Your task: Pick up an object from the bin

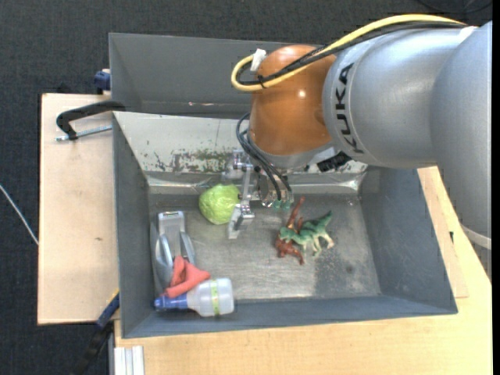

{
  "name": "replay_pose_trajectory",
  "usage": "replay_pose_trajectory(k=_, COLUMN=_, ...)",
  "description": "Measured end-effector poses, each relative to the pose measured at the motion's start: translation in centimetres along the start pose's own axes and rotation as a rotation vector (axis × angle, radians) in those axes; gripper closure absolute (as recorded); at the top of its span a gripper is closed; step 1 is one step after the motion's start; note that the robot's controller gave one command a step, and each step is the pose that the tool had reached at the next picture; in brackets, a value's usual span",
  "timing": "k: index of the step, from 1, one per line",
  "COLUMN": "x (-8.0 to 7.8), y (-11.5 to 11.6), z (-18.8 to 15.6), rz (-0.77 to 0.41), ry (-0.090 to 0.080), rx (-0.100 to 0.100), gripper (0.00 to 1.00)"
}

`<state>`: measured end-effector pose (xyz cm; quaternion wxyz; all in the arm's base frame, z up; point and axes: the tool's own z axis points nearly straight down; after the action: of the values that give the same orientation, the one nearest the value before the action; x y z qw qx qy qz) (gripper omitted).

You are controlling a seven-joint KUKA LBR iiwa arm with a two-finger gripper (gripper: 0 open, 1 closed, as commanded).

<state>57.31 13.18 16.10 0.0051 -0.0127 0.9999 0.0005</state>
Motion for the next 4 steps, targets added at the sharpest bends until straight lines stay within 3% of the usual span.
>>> replay_pose_trajectory(k=1, x=-0.4, y=2.8, z=1.2, rz=-0.174, ry=0.006, rx=-0.004, gripper=0.0)
replay_pose_trajectory(k=2, x=-0.8, y=0.5, z=3.5, rz=-0.383, ry=0.006, rx=-0.003, gripper=0.0)
replay_pose_trajectory(k=3, x=-1.5, y=-0.8, z=5.6, rz=-0.116, ry=0.01, rx=-0.001, gripper=0.0)
replay_pose_trajectory(k=4, x=-2.1, y=-1.3, z=6.1, rz=-0.036, ry=0.007, rx=-0.001, gripper=0.0)
